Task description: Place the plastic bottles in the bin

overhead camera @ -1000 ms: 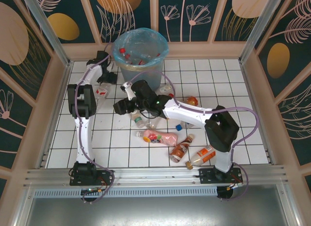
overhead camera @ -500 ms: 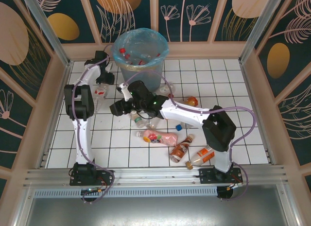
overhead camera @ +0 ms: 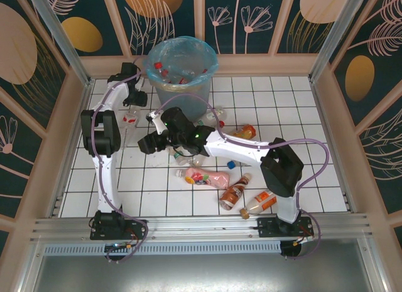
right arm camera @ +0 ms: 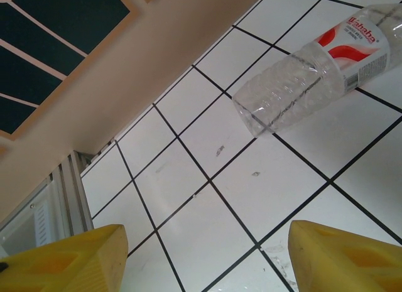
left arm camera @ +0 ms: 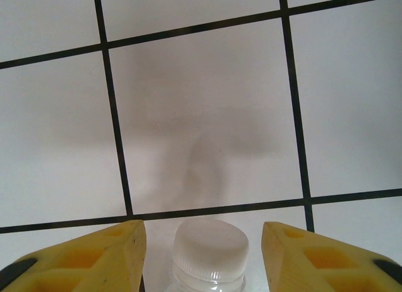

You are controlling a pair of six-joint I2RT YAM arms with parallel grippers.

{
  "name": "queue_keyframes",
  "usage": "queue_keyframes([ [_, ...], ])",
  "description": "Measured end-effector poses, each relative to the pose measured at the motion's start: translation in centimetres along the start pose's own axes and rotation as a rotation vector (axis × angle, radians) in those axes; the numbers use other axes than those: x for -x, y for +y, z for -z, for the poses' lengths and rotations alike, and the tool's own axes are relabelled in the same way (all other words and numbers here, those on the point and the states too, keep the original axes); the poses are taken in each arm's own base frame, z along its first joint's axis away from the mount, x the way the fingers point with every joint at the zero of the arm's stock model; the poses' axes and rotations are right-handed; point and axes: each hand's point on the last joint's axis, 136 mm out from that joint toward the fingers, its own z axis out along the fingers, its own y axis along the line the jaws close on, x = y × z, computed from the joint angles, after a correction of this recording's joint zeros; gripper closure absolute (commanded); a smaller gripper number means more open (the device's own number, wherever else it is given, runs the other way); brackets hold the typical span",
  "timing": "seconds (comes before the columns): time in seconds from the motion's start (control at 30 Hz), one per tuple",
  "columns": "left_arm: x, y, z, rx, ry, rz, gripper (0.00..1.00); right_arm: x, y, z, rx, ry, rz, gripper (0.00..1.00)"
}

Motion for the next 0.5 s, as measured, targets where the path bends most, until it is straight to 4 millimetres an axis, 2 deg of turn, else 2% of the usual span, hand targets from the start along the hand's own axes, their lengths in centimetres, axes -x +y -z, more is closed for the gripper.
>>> queue_keyframes([
  [0.17, -0.2, 0.0, -0.3, 0.0, 0.008, 0.0, 0.52, 0.0, 0.0, 0.0, -0.003, -0.001, 0.001, 0.31],
  [0.4, -1.3, -0.2, -2.1, -0.002, 0.046, -0.002, 0.52, -0.1, 0.2, -0.1, -0.001, 0.0, 0.002, 0.31],
  [0.5, -1.4, -0.1, -2.2, 0.004, 0.05, -0.003, 0.57, -0.1, 0.2, -0.1, -0.001, 0.001, 0.002, 0.31],
])
